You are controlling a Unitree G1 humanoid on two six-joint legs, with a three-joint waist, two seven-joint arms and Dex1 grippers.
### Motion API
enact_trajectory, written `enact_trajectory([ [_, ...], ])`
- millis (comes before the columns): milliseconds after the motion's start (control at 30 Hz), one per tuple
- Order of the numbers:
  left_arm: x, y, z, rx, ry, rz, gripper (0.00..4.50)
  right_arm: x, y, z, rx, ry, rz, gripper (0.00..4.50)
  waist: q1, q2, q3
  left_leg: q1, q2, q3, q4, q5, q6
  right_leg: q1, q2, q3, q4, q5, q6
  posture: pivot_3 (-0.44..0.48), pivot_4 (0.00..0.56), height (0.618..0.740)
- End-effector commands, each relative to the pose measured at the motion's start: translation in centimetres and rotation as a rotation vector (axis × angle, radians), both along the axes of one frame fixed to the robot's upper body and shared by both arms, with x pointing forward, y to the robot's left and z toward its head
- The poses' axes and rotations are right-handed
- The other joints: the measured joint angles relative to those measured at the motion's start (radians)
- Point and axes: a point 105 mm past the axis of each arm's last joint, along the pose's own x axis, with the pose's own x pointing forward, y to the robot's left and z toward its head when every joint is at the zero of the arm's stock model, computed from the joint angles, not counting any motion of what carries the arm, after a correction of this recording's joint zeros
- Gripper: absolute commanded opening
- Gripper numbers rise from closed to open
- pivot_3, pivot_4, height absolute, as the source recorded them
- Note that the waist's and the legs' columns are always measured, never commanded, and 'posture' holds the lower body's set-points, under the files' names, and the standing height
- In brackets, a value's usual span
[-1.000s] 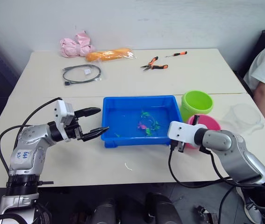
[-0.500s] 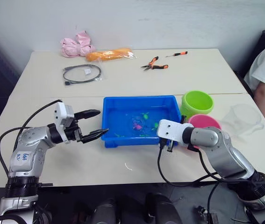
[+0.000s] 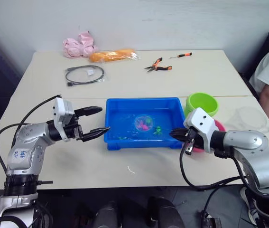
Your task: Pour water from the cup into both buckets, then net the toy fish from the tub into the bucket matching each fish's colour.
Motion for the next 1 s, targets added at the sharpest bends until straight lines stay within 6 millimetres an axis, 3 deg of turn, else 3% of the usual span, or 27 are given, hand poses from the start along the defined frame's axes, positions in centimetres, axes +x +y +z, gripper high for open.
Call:
enact_trajectory([
  [33, 0.0, -1.7, 1.5, -0.014, -0.033, -0.097, 4.44, -0.7, -0.8, 1.3, 0.075, -0.044, -0.042, 0.00, 0.000, 0.000, 0.000, 0.000, 0.000, 0.000, 0.000, 0.000, 0.000, 0.000, 0.000, 0.000, 0.000, 0.000, 0.000, 0.000, 0.150, 0.740],
  [200, 0.4, -3.4, 2.0, -0.004, -0.032, -0.197, 4.44, -2.2, -1.3, 2.9, 0.138, -0.096, -0.050, 0.00, 0.000, 0.000, 0.000, 0.000, 0.000, 0.001, -0.001, 0.000, 0.000, 0.000, 0.002, 0.000, 0.003, 0.000, 0.000, 0.000, 0.150, 0.740],
  [400, 0.7, -5.8, 2.4, -0.036, -0.035, -0.296, 4.44, -5.2, -5.3, 4.7, 0.162, -0.187, -0.185, 0.00, 0.015, 0.000, 0.000, 0.000, -0.001, 0.000, 0.000, 0.000, 0.001, 0.001, 0.005, -0.001, 0.002, 0.001, 0.001, 0.000, 0.150, 0.740],
  [533, 0.6, -7.0, 1.9, -0.064, -0.032, -0.326, 4.44, -6.7, -9.6, 4.2, 0.090, -0.279, -0.369, 0.00, 0.024, 0.000, 0.000, 0.000, -0.002, 0.001, 0.000, -0.001, 0.002, 0.002, 0.005, 0.000, 0.000, 0.001, 0.002, 0.000, 0.150, 0.740],
  [633, 0.1, -7.9, 1.0, -0.077, -0.015, -0.354, 4.44, -8.1, -12.8, 3.1, -0.080, -0.355, -0.479, 0.00, 0.025, 0.000, 0.000, 0.001, -0.002, 0.001, 0.000, -0.001, 0.002, 0.002, 0.006, 0.001, -0.002, 0.001, 0.003, 0.000, 0.150, 0.740],
  [767, -0.5, -9.1, 0.3, -0.080, -0.005, -0.384, 4.44, -8.9, -15.2, 1.6, -0.236, -0.454, -0.572, 0.00, 0.022, 0.000, 0.000, 0.002, -0.002, 0.002, 0.000, 0.000, 0.002, 0.002, 0.007, 0.002, -0.002, 0.001, 0.003, 0.000, 0.150, 0.740],
  [1000, -0.7, -9.5, -0.1, -0.077, 0.003, -0.373, 4.44, -9.3, -15.8, 0.1, -0.665, -0.698, -0.483, 0.00, 0.005, 0.000, 0.000, 0.005, -0.001, 0.003, -0.001, 0.001, -0.001, 0.002, 0.007, 0.004, 0.000, 0.001, 0.002, 0.000, 0.150, 0.740],
])
